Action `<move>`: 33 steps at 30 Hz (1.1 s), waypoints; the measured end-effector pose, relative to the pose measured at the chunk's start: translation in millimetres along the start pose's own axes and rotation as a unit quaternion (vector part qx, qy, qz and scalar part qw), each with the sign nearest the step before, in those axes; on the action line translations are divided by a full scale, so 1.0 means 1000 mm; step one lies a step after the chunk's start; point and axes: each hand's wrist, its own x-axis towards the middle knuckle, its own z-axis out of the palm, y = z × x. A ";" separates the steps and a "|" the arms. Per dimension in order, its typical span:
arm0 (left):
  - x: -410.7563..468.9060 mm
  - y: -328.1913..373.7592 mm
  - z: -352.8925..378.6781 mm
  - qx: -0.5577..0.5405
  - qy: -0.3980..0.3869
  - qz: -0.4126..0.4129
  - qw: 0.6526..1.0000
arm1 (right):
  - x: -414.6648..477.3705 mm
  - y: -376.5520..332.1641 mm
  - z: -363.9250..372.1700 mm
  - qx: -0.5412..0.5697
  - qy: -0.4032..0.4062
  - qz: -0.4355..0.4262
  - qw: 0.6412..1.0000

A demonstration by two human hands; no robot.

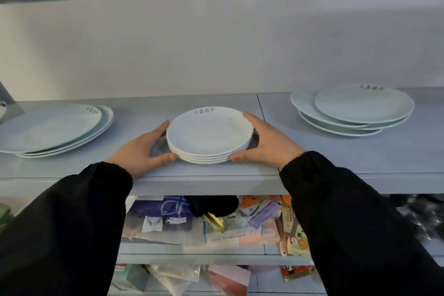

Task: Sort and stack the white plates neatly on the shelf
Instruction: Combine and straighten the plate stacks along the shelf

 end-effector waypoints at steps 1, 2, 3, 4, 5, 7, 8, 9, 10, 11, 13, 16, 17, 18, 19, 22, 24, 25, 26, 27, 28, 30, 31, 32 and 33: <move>0.000 0.000 0.001 -0.021 0.008 0.000 1.000 | -0.003 -0.001 -0.002 0.007 0.002 -0.009 1.000; -0.001 0.000 0.003 -0.054 0.029 -0.004 0.998 | -0.005 -0.001 -0.005 0.013 0.004 -0.016 1.000; -0.001 0.000 0.004 -0.097 0.060 -0.011 0.993 | -0.008 0.000 -0.009 0.015 0.003 -0.025 1.000; -0.002 0.001 0.006 -0.133 0.094 -0.021 0.986 | -0.011 0.003 -0.015 0.009 0.000 -0.029 1.000; -0.003 0.004 0.009 -0.153 0.125 -0.026 0.980 | -0.015 0.007 -0.021 -0.004 -0.005 -0.031 0.999; -0.002 0.019 0.015 -0.152 0.163 -0.024 0.974 | -0.026 0.017 -0.034 -0.037 -0.011 -0.022 0.999; -0.001 0.032 0.018 -0.154 0.181 -0.016 0.971 | -0.032 0.022 -0.041 -0.048 -0.009 -0.022 0.999; 0.001 0.046 0.021 -0.161 0.202 -0.002 0.966 | -0.040 0.026 -0.049 -0.048 0.003 -0.039 0.998; 0.004 0.062 0.024 -0.163 0.226 0.014 0.960 | -0.047 0.029 -0.057 -0.042 0.026 -0.063 0.997; 0.008 0.078 0.027 -0.160 0.248 0.030 0.955 | -0.055 0.031 -0.067 -0.040 0.053 -0.089 0.994; 0.020 0.117 0.031 -0.165 0.282 0.064 0.943 | -0.069 0.038 -0.093 -0.044 0.128 -0.126 0.983; 0.043 0.172 0.046 -0.196 0.288 0.127 0.929 | -0.082 0.068 -0.146 -0.064 0.261 -0.144 0.952; 0.051 0.187 0.054 -0.206 0.275 0.137 0.929 | -0.086 0.082 -0.164 -0.066 0.303 -0.138 0.941; 0.060 0.202 0.062 -0.217 0.259 0.140 0.931 | -0.089 0.098 -0.183 -0.060 0.344 -0.123 0.929; 0.068 0.214 0.072 -0.231 0.242 0.134 0.933 | -0.092 0.115 -0.201 -0.046 0.381 -0.104 0.918; 0.092 0.249 0.100 -0.278 0.201 0.062 0.937 | -0.095 0.160 -0.246 0.019 0.438 -0.030 0.898; 0.113 0.267 0.117 -0.311 0.186 0.003 0.932 | -0.093 0.180 -0.264 0.051 0.432 0.023 0.900; 0.123 0.274 0.126 -0.327 0.182 -0.020 0.927 | -0.091 0.188 -0.268 0.058 0.421 0.039 0.904; 0.132 0.280 0.133 -0.341 0.183 -0.038 0.921 | -0.092 0.195 -0.269 0.058 0.411 0.049 0.909; 0.140 0.283 0.141 -0.351 0.187 -0.048 0.916 | -0.093 0.202 -0.267 0.058 0.399 0.053 0.914; 0.147 0.284 0.148 -0.354 0.191 -0.051 0.914 | -0.095 0.208 -0.265 0.064 0.385 0.061 0.919; 0.157 0.278 0.161 -0.331 0.190 -0.053 0.923 | -0.097 0.216 -0.263 0.087 0.342 0.081 0.932; 0.161 0.272 0.164 -0.311 0.184 -0.054 0.931 | -0.096 0.219 -0.263 0.093 0.315 0.090 0.940; 0.164 0.267 0.166 -0.295 0.178 -0.055 0.937 | -0.095 0.220 -0.264 0.091 0.287 0.098 0.949; 0.166 0.262 0.166 -0.283 0.177 -0.055 0.941 | -0.093 0.221 -0.265 0.087 0.261 0.105 0.956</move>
